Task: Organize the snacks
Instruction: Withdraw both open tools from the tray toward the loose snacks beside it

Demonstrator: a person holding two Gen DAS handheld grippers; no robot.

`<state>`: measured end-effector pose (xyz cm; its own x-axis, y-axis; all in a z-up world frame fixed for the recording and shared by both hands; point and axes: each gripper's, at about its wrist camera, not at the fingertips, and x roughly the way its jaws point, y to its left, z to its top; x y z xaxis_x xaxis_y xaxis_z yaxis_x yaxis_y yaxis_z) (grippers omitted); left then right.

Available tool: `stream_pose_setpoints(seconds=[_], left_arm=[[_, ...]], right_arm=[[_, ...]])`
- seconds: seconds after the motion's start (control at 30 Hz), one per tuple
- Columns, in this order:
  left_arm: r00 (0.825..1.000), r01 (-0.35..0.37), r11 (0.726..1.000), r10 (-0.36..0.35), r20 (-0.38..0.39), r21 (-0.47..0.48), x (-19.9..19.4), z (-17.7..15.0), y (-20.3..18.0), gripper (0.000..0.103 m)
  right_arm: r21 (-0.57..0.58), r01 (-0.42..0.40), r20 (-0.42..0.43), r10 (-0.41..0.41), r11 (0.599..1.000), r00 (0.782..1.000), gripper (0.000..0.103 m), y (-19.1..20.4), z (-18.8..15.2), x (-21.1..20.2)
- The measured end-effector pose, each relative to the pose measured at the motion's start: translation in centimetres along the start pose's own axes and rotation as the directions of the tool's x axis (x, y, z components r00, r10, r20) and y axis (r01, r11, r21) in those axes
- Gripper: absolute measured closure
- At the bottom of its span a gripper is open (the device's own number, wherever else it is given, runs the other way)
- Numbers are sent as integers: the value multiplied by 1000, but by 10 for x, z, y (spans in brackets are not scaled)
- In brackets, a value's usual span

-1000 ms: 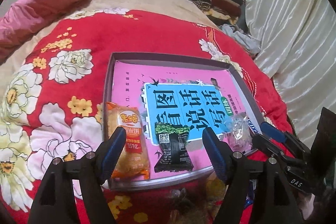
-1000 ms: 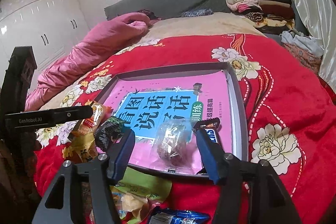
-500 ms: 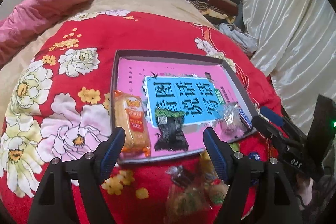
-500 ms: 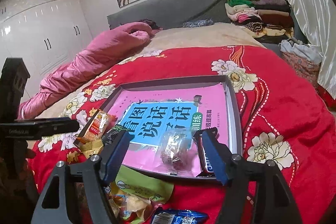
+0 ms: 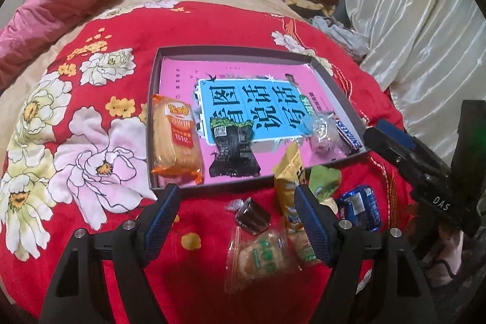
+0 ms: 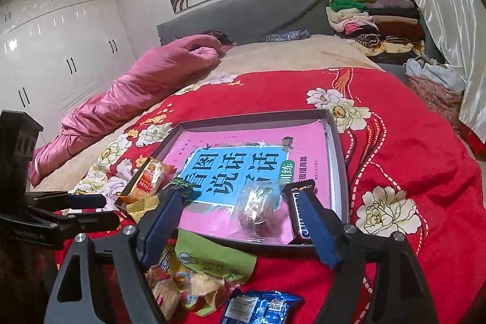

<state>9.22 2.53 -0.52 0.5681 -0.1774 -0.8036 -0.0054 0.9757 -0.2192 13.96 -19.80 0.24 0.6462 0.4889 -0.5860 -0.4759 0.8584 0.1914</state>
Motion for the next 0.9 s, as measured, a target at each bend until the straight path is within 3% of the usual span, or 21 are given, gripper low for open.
stream_pose_setpoints(seconds=[0.9], left_arm=[[995,1,998,4,-98,56,8,-34,-13,25]], right_arm=[[-45,11,-19,-11,999,1000,20,19,-9,-16]])
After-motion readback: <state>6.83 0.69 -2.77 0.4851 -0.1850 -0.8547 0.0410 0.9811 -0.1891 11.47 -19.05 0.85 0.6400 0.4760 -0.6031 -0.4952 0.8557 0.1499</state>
